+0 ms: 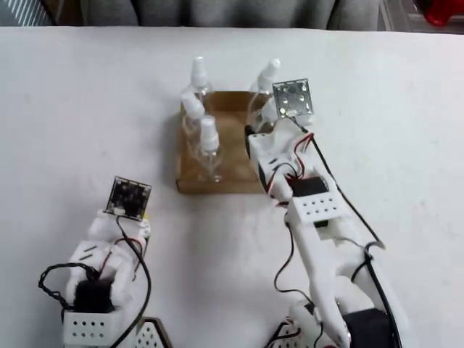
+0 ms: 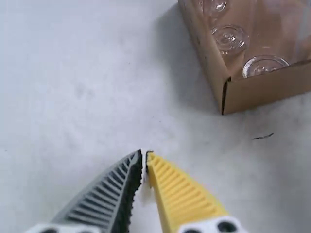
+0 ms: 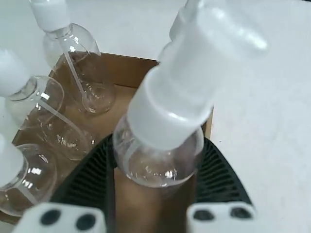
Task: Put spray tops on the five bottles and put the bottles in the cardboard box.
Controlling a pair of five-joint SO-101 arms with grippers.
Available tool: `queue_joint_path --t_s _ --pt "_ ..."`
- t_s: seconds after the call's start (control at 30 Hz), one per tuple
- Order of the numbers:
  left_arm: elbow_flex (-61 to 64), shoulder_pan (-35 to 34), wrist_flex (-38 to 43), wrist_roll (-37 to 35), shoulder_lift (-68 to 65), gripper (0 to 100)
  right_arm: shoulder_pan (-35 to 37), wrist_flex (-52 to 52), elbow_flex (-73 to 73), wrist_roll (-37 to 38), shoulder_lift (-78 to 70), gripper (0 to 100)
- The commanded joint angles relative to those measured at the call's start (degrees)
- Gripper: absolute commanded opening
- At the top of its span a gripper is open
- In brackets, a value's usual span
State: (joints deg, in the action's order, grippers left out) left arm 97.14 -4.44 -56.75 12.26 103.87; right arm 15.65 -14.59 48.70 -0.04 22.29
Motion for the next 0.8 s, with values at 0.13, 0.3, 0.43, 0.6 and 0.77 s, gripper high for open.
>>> queue_joint_path --t_s 0.13,0.3,0.43,0.6,0.77 --pt "-0.2 -0.4 2.5 0.4 0.7 2 -0.7 6.0 -1.8 0.0 -2.6 1.8" --pt "-0.2 -0.4 2.5 0.4 0.7 2 -0.7 6.5 -1.8 0.0 -3.9 1.8" --pt "-0.2 -0.4 2.5 0.4 0.7 2 -0.7 6.5 -1.8 0.0 -4.0 1.7" --pt "-0.2 -0.4 2.4 0.4 0.7 2 -0.7 6.5 -1.8 0.0 -3.9 1.7" --pt "-0.2 -0.4 2.4 0.4 0.7 2 -0.7 6.6 -0.6 0.0 -3.5 1.7"
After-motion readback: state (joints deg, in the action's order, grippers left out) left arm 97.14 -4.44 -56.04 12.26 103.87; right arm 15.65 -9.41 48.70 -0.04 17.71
